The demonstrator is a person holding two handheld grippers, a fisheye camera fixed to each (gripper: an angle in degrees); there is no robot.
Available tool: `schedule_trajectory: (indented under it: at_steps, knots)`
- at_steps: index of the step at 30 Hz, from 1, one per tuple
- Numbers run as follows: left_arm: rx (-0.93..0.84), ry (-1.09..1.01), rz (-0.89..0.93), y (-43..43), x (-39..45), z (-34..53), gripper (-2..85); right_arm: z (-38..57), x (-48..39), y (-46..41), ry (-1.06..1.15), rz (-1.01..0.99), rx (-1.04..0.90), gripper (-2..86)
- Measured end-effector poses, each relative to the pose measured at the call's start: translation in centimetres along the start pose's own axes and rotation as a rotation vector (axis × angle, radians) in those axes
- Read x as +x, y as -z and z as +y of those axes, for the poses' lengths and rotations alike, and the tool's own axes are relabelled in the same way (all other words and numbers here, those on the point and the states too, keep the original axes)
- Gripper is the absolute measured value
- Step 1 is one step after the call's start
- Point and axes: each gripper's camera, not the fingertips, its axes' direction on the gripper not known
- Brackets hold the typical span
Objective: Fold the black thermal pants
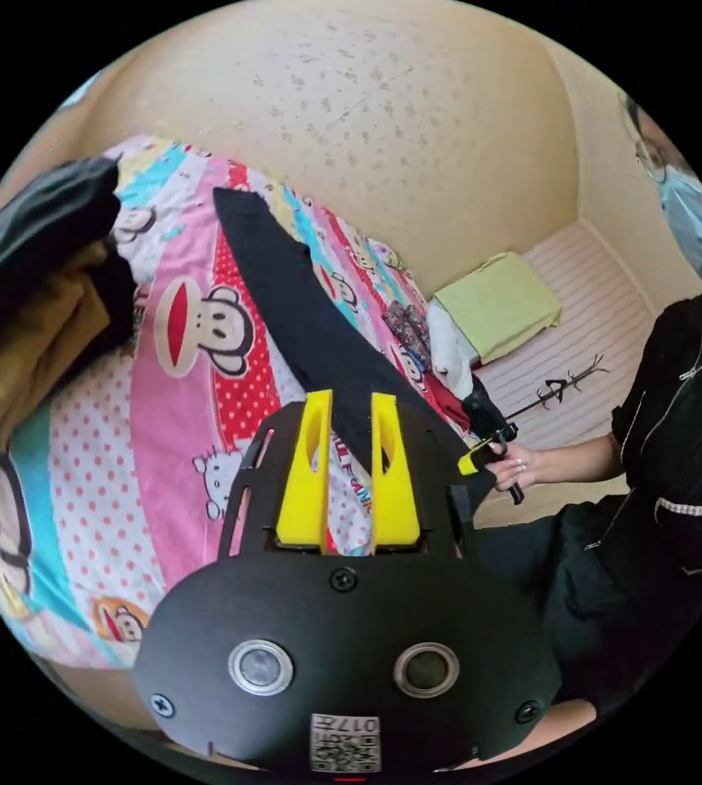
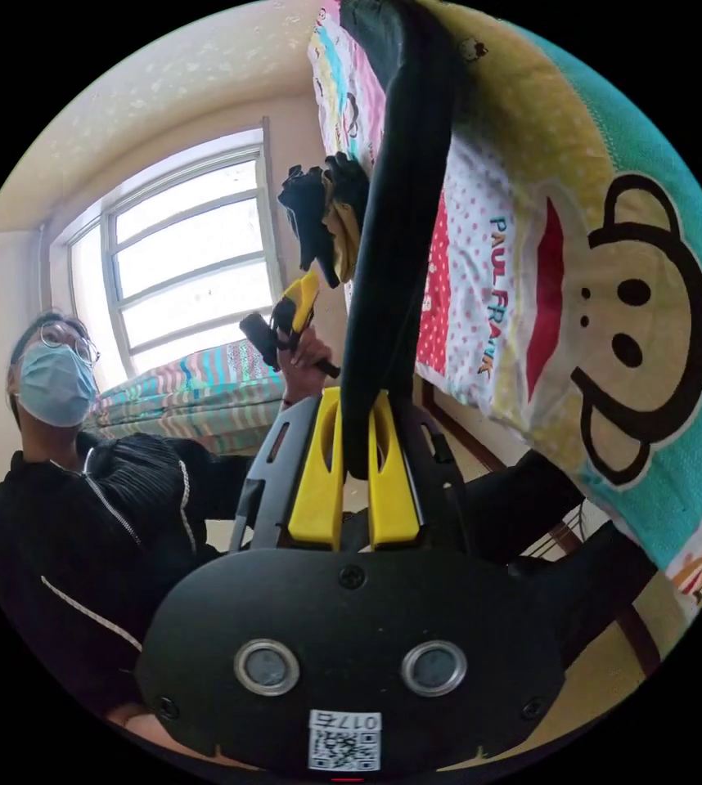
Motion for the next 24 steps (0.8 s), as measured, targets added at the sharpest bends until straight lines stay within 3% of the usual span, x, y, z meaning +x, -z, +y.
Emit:
schedule_trajectory:
  at_steps: [6, 12, 15, 17, 21, 24]
  knots:
    - [-0.003, -0.314, -0.001, -8.1, -0.1, -7.5, 1.1, 7.2, -4.8, -4.3, -0.015, -0.138, -0.004, 2.4]
    - [-0.223, -0.535, -0.045, -22.0, -2.4, -11.7, -0.9, 12.8, -13.0, -8.5, 0.115, -0.136, -0.008, 1.0]
    - [-0.407, -0.574, -0.132, -30.9, -5.5, -10.8, -0.9, 14.9, -16.6, -10.7, 0.196, -0.183, 0.021, 0.5]
    - [-0.462, -0.623, -0.086, -35.8, -6.8, -9.0, -1.0, 16.0, -18.0, -11.7, 0.209, -0.18, 0.085, 0.4]
    - [-0.535, -0.68, -0.104, -42.0, -5.6, -5.3, -1.0, 18.8, -19.5, -15.1, 0.275, -0.126, 0.173, 0.2]
    - [-0.723, -0.775, -0.069, -47.3, -3.4, -1.3, -1.0, 21.1, -19.5, -19.9, 0.279, -0.091, 0.142, 0.1]
